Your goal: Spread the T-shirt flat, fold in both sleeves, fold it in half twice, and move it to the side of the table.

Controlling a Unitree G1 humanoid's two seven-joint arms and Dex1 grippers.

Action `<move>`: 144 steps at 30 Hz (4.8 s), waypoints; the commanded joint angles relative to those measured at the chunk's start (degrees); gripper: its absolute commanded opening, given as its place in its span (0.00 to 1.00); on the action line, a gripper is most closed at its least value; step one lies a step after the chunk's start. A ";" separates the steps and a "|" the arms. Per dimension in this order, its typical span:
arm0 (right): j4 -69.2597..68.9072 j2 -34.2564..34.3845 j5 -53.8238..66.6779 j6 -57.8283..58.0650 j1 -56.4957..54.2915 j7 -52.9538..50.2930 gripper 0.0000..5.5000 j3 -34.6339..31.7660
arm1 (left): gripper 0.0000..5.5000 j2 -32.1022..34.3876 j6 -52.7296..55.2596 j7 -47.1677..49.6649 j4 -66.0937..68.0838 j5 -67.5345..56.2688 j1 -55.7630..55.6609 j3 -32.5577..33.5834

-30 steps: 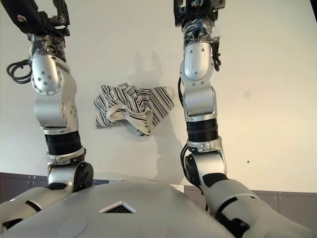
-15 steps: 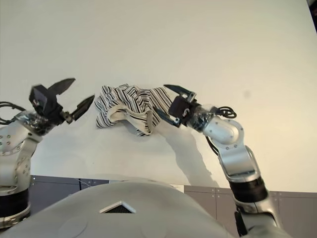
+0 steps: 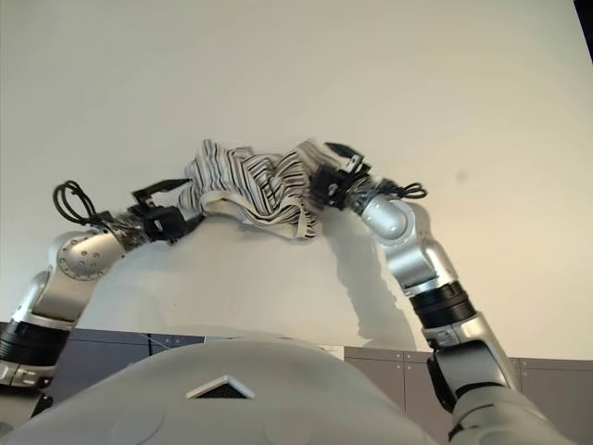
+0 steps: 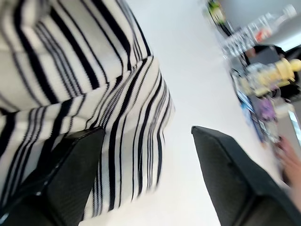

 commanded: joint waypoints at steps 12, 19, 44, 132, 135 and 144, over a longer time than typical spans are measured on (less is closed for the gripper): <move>-5.85 4.58 7.68 0.42 1.08 13.03 0.62 5.29 | 0.62 -18.82 20.37 -0.42 -6.93 -27.11 -11.73 6.17; -8.16 3.67 11.71 -0.93 2.11 24.95 0.62 10.89 | 0.62 -18.64 23.75 -5.65 -3.52 -24.77 -14.17 -1.91; 10.52 7.04 11.09 4.96 -6.34 -13.59 0.62 -12.34 | 0.62 -8.27 16.41 2.24 -15.91 -18.11 10.46 6.32; -16.96 -3.10 31.66 12.22 -0.97 45.24 0.62 5.97 | 0.62 -12.06 11.70 -3.21 28.92 -14.99 -20.52 -4.76; -14.83 0.60 38.49 16.41 -4.14 41.60 0.62 -1.60 | 0.62 -12.28 11.67 1.48 27.17 -17.50 -20.52 0.48; 26.15 15.65 23.13 8.09 -22.73 23.69 0.62 3.43 | 0.62 -14.75 23.13 -17.34 5.00 -31.18 -23.16 -4.15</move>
